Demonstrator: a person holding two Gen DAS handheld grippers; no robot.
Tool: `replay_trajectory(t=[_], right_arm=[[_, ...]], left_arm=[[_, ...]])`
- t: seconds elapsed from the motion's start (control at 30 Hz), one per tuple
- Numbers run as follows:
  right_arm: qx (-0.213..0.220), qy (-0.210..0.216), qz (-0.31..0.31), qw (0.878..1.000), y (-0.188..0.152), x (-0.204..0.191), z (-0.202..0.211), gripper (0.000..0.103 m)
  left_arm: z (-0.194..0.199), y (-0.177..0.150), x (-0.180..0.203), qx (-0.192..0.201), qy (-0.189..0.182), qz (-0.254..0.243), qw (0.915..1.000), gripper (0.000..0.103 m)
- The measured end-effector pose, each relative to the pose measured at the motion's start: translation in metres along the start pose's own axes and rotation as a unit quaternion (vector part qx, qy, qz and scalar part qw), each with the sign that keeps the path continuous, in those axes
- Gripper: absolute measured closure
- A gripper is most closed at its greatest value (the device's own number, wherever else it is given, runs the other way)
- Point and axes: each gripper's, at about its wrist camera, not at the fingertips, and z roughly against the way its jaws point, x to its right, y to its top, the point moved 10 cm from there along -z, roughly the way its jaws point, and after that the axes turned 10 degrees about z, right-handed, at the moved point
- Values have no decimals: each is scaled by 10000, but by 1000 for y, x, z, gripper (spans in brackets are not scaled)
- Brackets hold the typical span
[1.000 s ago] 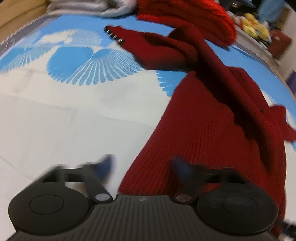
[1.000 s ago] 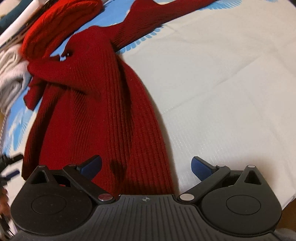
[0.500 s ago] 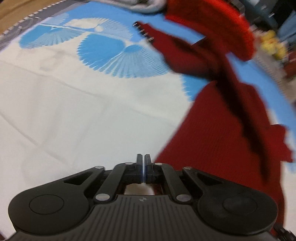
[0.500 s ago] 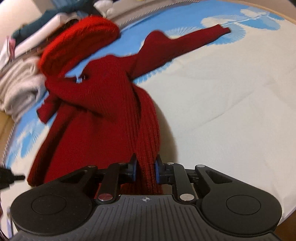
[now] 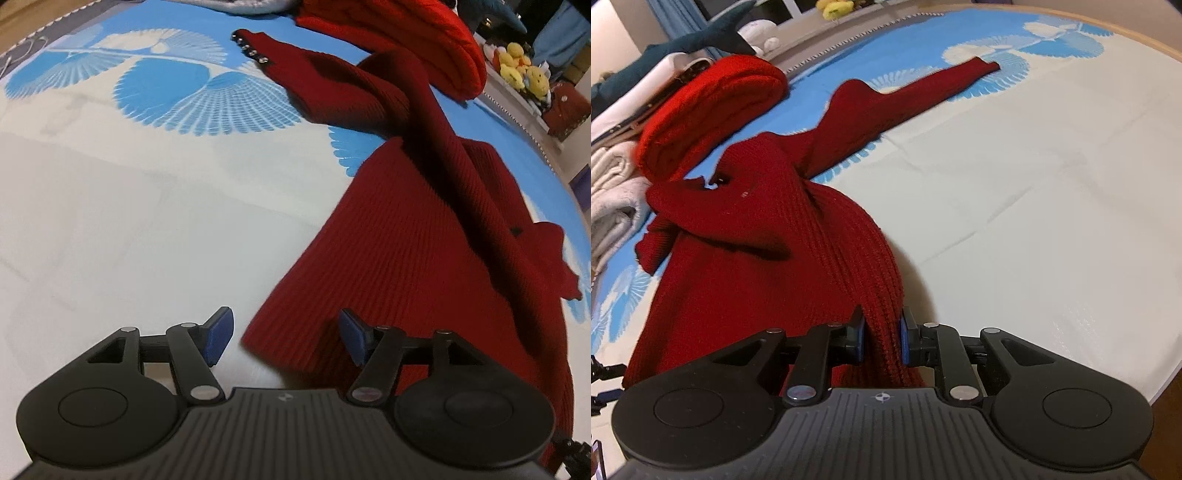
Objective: Fold small clothes
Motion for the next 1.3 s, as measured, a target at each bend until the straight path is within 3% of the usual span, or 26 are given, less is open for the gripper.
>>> replay_trajectory(t=[0.17, 0.23, 0.27, 0.33, 0.53, 0.7, 0.9, 1.03, 1.17, 1.23, 1.3], right_arm=[[-167, -273, 135, 9994, -3, 0, -12, 83], [-215, -298, 131, 9992, -4, 0, -14, 83], [-221, -309, 133, 9992, -3, 0, -15, 83], [-218, -338, 190, 9990, -3, -2, -15, 83], [72, -343, 325, 9989, 6, -8, -6, 84], [181, 256, 576, 9978, 10, -22, 7, 84], [-372, 897, 653, 9931, -7, -17, 16, 84], [-845, 662, 704, 9917, -20, 4, 10, 84], [-959, 582, 691, 9913, -22, 12, 7, 82], [-968, 516, 619, 9920, -20, 15, 6, 76], [-945, 356, 355, 9943, -19, 21, 5, 66]], left_arm=[[-21, 2, 13, -274, -234, 336, 9988, 38], [-28, 0, 13, -322, -57, 455, 9984, 63], [-30, 0, 10, -300, 209, 458, 9983, 82], [-25, 0, 9, -262, 335, 565, 9975, 91], [21, -5, 2, 56, 453, 481, 9978, 96], [62, -22, -37, 236, 806, 185, 9963, 96], [90, -92, -107, -6, 1145, 103, 9934, 96], [107, -125, -115, 170, 1268, -237, 9915, 95], [111, -126, -109, 284, 1141, -287, 9926, 92], [115, -117, -104, 505, 1040, -243, 9930, 76], [119, -106, -99, 848, 1046, -284, 9905, 39]])
